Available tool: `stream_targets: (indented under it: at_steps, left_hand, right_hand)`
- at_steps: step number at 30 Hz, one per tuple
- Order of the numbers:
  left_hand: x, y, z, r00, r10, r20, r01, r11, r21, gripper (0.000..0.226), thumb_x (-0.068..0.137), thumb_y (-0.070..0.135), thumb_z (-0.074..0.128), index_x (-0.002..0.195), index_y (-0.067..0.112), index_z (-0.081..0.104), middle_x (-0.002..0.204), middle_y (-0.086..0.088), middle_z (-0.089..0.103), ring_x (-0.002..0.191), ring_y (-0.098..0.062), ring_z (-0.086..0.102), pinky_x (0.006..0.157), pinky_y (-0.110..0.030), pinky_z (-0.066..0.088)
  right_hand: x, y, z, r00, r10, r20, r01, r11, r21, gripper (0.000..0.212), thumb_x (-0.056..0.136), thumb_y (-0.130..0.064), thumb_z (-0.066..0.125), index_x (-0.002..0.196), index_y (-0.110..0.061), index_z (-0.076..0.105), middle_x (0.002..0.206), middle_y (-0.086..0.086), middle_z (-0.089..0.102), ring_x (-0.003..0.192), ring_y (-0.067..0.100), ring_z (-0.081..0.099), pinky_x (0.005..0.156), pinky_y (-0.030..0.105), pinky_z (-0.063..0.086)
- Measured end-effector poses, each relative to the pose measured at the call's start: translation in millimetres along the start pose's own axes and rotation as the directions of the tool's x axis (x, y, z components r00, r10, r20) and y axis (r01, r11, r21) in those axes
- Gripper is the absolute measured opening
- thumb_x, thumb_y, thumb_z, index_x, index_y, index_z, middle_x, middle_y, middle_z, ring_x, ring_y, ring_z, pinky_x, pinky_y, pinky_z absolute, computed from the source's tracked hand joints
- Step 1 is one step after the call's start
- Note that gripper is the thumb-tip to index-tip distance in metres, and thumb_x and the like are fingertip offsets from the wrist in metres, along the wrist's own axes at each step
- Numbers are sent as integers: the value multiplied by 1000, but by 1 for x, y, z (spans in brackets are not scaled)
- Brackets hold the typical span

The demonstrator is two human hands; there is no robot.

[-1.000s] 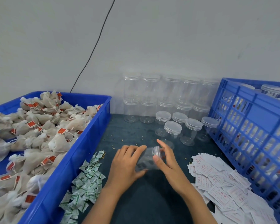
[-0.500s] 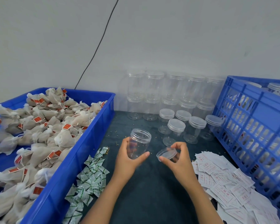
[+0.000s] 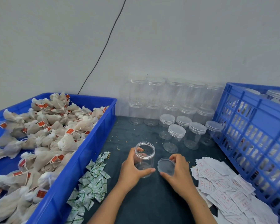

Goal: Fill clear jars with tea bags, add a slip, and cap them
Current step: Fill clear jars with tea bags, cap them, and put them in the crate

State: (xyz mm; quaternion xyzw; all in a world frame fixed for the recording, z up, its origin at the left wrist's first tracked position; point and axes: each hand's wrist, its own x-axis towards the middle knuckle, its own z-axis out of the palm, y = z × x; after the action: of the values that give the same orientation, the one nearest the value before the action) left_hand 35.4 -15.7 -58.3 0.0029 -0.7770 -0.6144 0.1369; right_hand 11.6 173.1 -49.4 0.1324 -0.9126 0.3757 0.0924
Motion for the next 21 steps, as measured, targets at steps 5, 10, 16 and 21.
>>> stream_targets:
  at_steps: [5,10,16,21]
  left_hand:
    - [-2,4,3,999,-38,3,38,999,26,67,54,25,94,106,33,53,100,17,71,95,5,64,78,-7,45]
    - [-6,17,-3,986,-155,66,148,983,105,68,61,26,92,109,38,45,115,17,63,105,4,59,89,-11,44]
    - [6,73,-36,853,-455,257,247,784,569,126,72,17,85,153,22,-11,155,-7,33,138,-26,38,109,-33,33]
    - [28,137,-67,904,-414,104,102,447,889,63,85,14,73,138,8,42,139,-11,51,123,-31,52,101,-42,45]
  right_hand:
    - [-3,8,7,1000,-9,-22,8,999,-52,59,77,-26,77,125,-15,43,120,1,43,109,18,38,92,25,31]
    - [-3,6,7,1000,1,-17,-2,999,-51,66,76,-29,78,131,-15,45,126,5,48,112,24,43,92,32,36]
    - [-1,4,6,1000,12,12,-12,997,-70,72,70,-24,84,132,-8,49,127,14,53,115,33,49,98,39,38]
    - [-2,-1,2,1000,-18,4,18,1000,0,65,78,-15,77,134,-11,46,129,11,49,118,33,48,100,41,38]
